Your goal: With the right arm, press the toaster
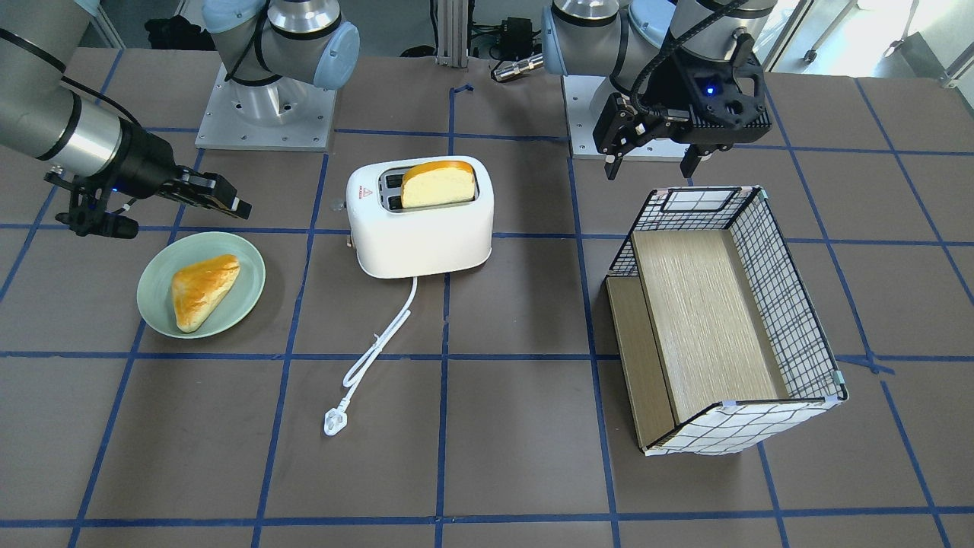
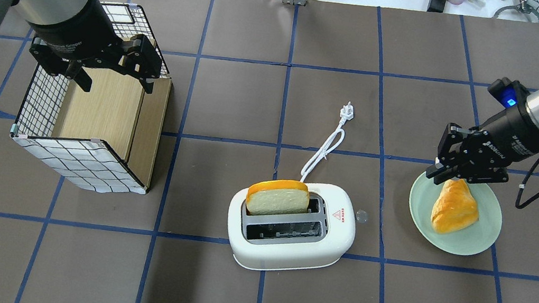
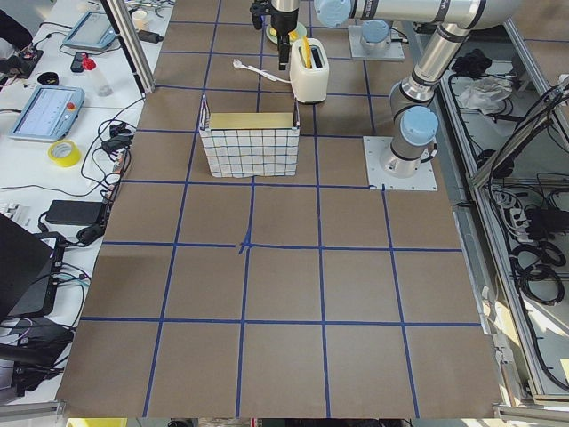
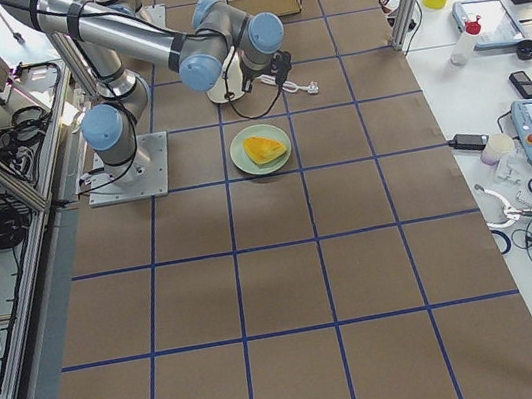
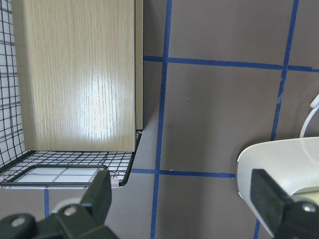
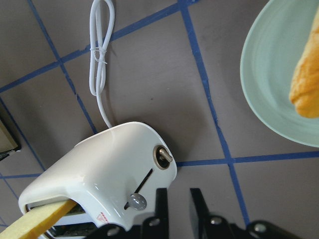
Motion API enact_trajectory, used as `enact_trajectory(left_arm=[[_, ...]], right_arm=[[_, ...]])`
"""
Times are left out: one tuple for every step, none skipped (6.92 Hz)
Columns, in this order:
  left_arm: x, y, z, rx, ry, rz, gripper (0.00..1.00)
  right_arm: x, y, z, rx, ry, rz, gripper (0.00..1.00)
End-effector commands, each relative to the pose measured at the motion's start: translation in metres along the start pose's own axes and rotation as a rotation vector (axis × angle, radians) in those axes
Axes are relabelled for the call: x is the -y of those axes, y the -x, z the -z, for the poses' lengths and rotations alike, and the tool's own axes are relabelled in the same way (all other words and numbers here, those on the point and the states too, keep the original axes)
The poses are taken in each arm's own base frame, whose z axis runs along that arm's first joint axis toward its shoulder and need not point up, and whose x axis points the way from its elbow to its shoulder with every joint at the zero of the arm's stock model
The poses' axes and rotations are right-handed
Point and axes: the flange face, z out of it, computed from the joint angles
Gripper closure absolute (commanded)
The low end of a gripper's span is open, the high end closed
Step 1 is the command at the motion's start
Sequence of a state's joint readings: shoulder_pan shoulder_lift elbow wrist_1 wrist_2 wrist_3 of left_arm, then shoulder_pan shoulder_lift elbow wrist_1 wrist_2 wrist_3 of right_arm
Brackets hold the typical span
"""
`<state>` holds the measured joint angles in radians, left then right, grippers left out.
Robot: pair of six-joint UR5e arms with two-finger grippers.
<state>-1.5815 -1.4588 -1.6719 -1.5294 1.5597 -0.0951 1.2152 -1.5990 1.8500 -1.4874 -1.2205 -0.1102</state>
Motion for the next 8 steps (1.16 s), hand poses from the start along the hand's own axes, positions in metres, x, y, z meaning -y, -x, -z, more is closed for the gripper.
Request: enact_trajectory(left_arm=[[0.0, 0.0, 0.001, 0.0, -0.001, 0.0, 0.0], [0.0, 0.0, 0.001, 0.0, -0.001, 0.0, 0.0], [0.0, 0.0, 0.001, 0.0, -0.001, 0.0, 0.0], [0.0, 0.0, 0.0, 0.0, 0.0, 0.0, 0.0], [0.0, 0.0, 0.001, 0.0, -0.001, 0.0, 0.0], [0.0, 0.0, 0.0, 0.0, 0.0, 0.0, 0.0], [0.0, 0.0, 0.0, 0.0, 0.0, 0.0, 0.0], [0.0, 0.0, 0.0, 0.0, 0.0, 0.0, 0.0]], right_arm=[[0.0, 0.004, 0.054, -0.196, -0.086, 0.015, 0.0], [-0.007, 0.009, 0.072, -0.218, -0.092, 0.016, 0.0], [-0.011, 0.015, 0.095, -0.26, -0.138, 0.018, 0.0], [-0.02, 0.032, 0.108, -0.277, -0.175, 0.036, 0.0], [-0.03, 0.062, 0.103, -0.294, -0.194, 0.005, 0.0], [-0.039, 0.088, 0.094, -0.362, -0.203, 0.041, 0.0], [-0.045, 0.105, 0.084, -0.366, -0.205, 0.043, 0.0], [-0.051, 0.12, 0.08, -0.364, -0.23, 0.058, 0.0]])
